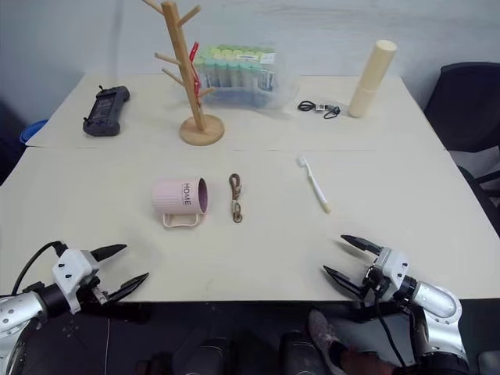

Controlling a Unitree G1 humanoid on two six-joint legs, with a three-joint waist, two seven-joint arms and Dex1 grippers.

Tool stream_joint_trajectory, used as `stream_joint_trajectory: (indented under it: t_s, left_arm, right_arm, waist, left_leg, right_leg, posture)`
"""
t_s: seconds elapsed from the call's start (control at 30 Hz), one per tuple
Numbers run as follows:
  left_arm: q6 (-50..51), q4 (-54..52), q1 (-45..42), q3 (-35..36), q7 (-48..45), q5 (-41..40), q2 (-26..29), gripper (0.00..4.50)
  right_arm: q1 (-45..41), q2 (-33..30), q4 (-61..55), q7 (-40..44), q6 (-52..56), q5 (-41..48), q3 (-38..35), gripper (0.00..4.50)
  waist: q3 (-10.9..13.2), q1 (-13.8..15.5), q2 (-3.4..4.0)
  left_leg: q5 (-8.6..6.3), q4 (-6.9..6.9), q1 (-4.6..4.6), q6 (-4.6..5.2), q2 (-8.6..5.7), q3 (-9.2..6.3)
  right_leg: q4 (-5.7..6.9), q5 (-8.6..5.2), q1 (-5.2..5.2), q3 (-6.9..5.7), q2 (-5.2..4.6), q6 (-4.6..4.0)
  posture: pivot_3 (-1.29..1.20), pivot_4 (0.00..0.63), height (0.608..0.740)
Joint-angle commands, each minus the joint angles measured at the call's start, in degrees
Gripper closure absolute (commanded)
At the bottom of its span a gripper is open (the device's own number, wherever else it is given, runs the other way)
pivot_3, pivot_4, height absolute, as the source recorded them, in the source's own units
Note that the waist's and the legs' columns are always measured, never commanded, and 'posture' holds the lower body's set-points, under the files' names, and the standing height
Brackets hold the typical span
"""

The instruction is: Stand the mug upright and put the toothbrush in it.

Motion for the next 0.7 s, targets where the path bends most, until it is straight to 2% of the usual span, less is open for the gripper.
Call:
stream_joint_trajectory:
  t_s: [0.03, 0.37, 0.7]
  left_arm:
    - [-1.4, -1.1, 0.3, 0.5, 0.1, 0.5, 0.5, 0.0]
    - [4.0, -4.6, 0.2, 0.6, 0.1, -4.6, -1.2, 0.0]
    - [7.0, -5.6, -0.4, 2.6, -1.3, -8.8, 0.1, 0.0]
  right_arm:
    - [1.3, -0.3, 1.4, -0.2, 0.8, -1.1, 0.5, 0.02]
    - [3.5, -0.2, -5.6, -2.9, 5.3, -0.5, 1.3, 0.02]
    - [2.8, -0.1, -6.4, -3.6, 4.1, -1.6, 1.5, 0.02]
  waist:
    - [0.0, 0.0, -0.03]
    - [0.1, 0.0, 0.13]
    - [0.1, 0.0, 0.17]
  left_leg:
    - [0.0, 0.0, 0.0, 0.0, 0.0, 0.0]
    - [-0.03, -0.04, -0.05, -0.01, 0.03, 0.0]
    - [-0.04, -0.06, -0.06, -0.03, 0.06, 0.0]
  right_leg:
    - [0.0, 0.0, 0.0, 0.0, 0.0, 0.0]
    - [-0.02, -0.02, -0.07, -0.01, 0.0, -0.03]
    - [-0.03, -0.03, -0.09, -0.03, 0.02, -0.05]
  posture:
    - [0.0, 0.15, 0.74]
    - [0.0, 0.15, 0.74]
    - [0.0, 0.15, 0.74]
